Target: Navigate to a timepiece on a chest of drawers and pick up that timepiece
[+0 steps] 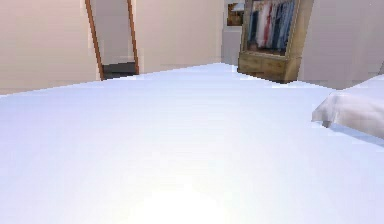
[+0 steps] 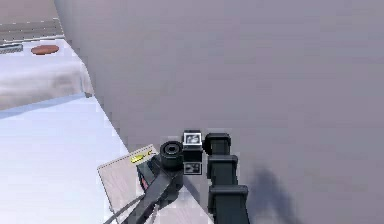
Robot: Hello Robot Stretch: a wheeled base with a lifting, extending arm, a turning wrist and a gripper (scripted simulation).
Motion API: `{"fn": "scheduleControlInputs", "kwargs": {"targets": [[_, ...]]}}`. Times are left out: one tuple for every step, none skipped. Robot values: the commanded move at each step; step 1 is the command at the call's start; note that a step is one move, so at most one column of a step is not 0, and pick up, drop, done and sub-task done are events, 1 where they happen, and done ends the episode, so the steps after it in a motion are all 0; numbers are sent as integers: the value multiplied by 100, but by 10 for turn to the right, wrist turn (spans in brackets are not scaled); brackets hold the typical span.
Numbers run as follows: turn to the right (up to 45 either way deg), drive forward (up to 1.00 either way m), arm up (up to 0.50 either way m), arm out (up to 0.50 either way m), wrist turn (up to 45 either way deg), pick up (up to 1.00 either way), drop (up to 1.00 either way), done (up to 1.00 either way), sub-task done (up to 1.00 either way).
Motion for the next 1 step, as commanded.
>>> {"fn": "scheduleControlInputs", "kwargs": {"targets": [[0, 0, 0, 0, 450, 0, 0, 0, 0]]}}
